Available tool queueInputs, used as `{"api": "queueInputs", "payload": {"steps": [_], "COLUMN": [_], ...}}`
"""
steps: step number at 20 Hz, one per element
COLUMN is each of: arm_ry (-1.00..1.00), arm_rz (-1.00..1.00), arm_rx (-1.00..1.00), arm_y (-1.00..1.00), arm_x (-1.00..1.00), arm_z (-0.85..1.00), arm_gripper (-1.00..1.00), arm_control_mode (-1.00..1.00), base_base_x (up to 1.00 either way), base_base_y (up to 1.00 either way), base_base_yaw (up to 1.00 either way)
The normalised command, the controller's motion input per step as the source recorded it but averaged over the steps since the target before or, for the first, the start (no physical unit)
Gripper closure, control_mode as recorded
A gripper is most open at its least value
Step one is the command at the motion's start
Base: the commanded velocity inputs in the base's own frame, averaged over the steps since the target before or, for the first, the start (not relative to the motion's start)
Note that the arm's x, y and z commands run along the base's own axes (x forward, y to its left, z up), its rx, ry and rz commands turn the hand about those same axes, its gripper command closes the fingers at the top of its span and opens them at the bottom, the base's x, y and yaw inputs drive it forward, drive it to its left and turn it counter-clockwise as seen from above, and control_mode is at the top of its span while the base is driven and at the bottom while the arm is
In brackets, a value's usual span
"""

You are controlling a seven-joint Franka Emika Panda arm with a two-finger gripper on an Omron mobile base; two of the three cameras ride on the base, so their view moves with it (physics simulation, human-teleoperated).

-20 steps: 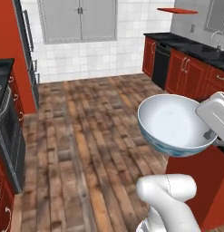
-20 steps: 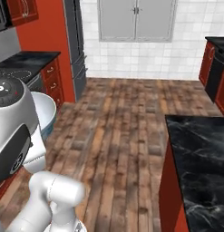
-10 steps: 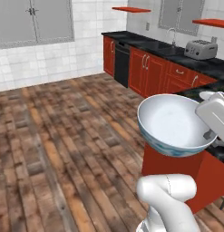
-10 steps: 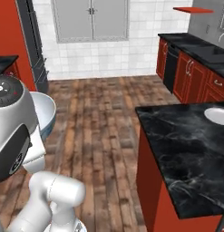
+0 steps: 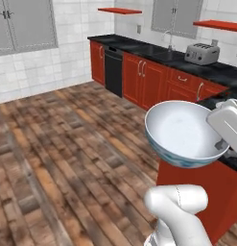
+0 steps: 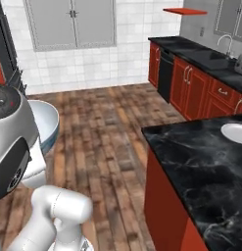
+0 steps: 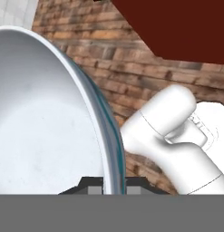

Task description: Move the bowls from the cabinet to the plates on the dining table.

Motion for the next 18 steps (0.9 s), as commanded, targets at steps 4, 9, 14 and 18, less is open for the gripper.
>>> {"api": "queueInputs", "payload": {"steps": [4,9,14,18], "arm_ry": [0.00,0.00,0.00,0.00], "arm_rz": [0.00,0.00,0.00,0.00], "arm_rx": [0.00,0.00,0.00,0.00], "arm_y": [0.00,0.00,0.00,0.00], "arm_x": [0.00,0.00,0.00,0.00], "arm_z": [0.00,0.00,0.00,0.00], "arm_gripper": [1.00,1.00,1.00,1.00], "arm_control_mode": [1.00,1.00,1.00,1.00], "base_base_x": [1.00,1.00,1.00,1.00], "base_base_y": [0.59,0.42,0.50,0.49], "base_base_yaw": [-0.18,-0.22,-0.23,-0.23]}}
